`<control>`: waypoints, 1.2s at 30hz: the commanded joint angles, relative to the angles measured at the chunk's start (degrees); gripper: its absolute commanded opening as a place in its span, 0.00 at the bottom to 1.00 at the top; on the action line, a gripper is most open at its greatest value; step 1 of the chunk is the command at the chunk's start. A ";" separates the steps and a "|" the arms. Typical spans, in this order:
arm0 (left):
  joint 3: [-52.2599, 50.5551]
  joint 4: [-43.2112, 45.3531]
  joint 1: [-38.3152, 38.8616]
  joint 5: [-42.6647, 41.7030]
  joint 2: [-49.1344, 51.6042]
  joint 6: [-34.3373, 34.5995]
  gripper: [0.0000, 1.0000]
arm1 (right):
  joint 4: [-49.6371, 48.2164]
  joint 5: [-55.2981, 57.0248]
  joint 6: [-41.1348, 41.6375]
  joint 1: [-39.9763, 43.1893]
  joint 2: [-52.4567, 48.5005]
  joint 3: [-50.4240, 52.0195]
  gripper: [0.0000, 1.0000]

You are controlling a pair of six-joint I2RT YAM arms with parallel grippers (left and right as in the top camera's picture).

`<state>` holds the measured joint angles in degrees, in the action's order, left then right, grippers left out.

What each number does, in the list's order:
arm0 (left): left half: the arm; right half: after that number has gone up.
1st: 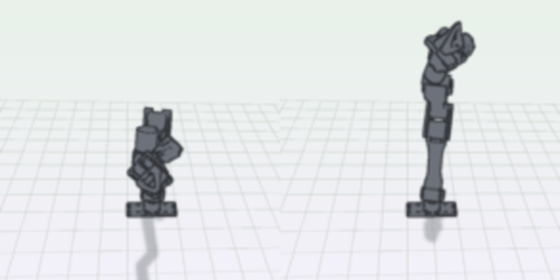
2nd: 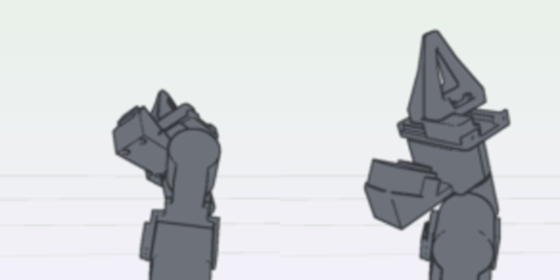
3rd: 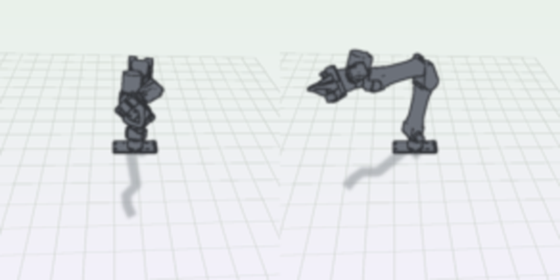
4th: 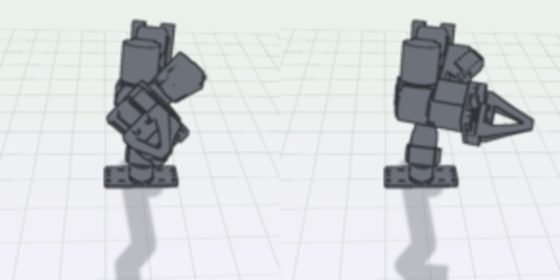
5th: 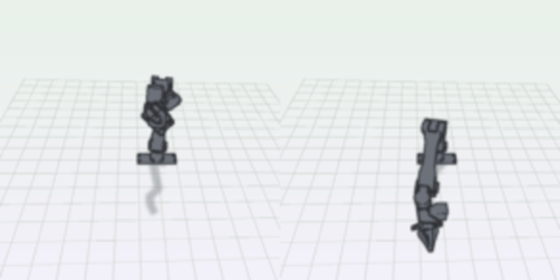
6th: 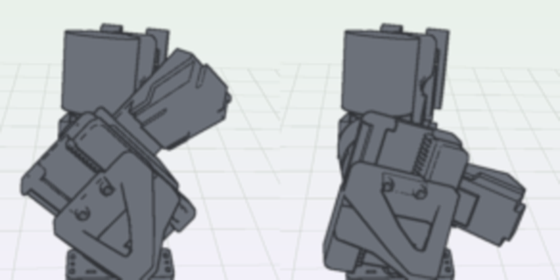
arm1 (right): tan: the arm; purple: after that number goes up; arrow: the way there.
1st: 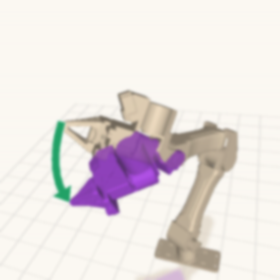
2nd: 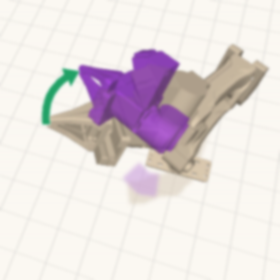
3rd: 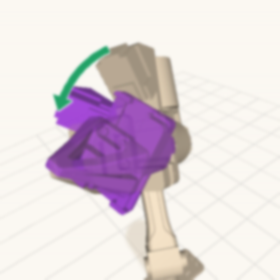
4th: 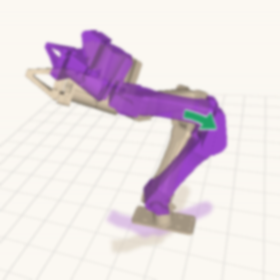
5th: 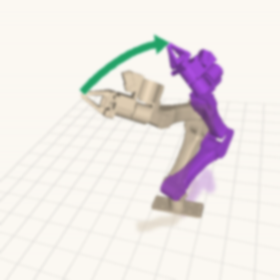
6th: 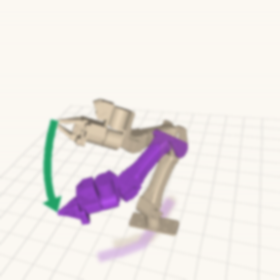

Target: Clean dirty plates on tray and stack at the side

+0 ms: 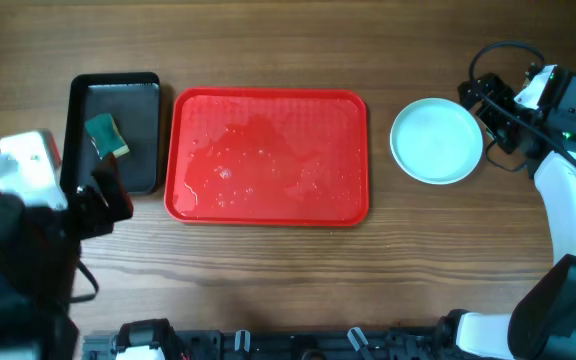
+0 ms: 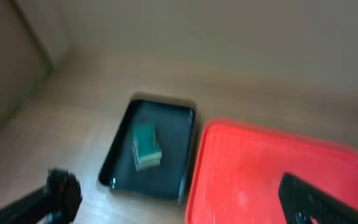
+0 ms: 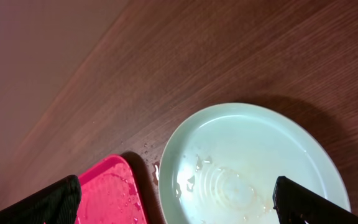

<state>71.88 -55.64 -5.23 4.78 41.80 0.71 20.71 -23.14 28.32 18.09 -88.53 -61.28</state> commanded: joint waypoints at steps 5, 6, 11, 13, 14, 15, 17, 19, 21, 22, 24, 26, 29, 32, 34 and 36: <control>-32.61 27.87 0.26 -5.79 -19.54 -0.48 1.00 | -0.15 -0.70 0.37 -0.11 -0.17 -0.48 1.00; -35.91 30.97 0.24 -6.32 -21.38 -0.48 1.00 | -0.13 -0.70 0.37 -0.11 -0.17 -0.48 1.00; -50.27 46.31 0.26 -6.49 -28.87 -0.50 1.00 | -0.13 -0.70 0.37 -0.11 -0.17 -0.48 1.00; -55.91 52.48 0.26 -6.47 -32.28 -0.50 1.00 | -0.15 -0.72 0.37 -0.11 -0.17 -0.48 1.00; -58.14 54.60 0.26 -6.47 -33.73 -0.50 1.00 | -0.13 -0.70 0.37 -0.11 -0.17 -0.48 1.00; -60.08 56.08 0.26 -6.47 -35.04 -0.50 1.00 | -0.13 -0.70 0.37 -0.11 -0.17 -0.48 1.00; -63.39 57.64 0.26 -6.43 -37.57 -0.52 1.00 | -0.15 -0.70 0.37 -0.11 -0.17 -0.48 1.00; -65.55 57.64 0.24 -6.21 -39.56 -0.52 1.00 | -0.13 -0.70 0.39 -0.11 -0.17 -0.48 1.00; -67.28 57.59 0.24 -5.68 -41.03 -0.52 1.00 | -0.13 -0.70 0.39 -0.11 -0.17 -0.48 1.00; -67.95 57.57 0.24 -5.31 -41.51 -0.52 1.00 | -0.15 -0.70 0.39 -0.11 -0.17 -0.48 1.00; -69.13 57.55 0.24 -4.92 -41.64 -0.52 1.00 | -0.13 -0.70 0.37 -0.11 -0.17 -0.48 1.00; -70.18 57.59 0.26 -4.94 -41.64 -0.52 1.00 | -0.13 -0.70 0.39 -0.11 -0.17 -0.48 1.00; -71.56 55.36 0.24 -4.96 -41.64 -0.50 1.00 | -0.15 -0.70 0.37 -0.11 -0.17 -0.48 1.00; -71.56 51.19 0.24 -4.96 -41.64 -0.50 1.00 | -0.13 -0.70 0.37 -0.11 -0.17 -0.48 1.00; -71.56 51.28 0.26 -5.42 -41.64 -0.46 1.00 | -0.13 -0.70 0.37 -0.11 -0.17 -0.48 0.99; -71.56 51.32 0.26 -5.38 -41.46 -0.48 1.00 | -0.13 -0.70 0.37 -0.11 -0.17 -0.48 1.00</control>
<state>0.58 -4.27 -5.23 -0.75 0.78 0.67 20.67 -23.16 28.34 18.09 -88.53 -61.28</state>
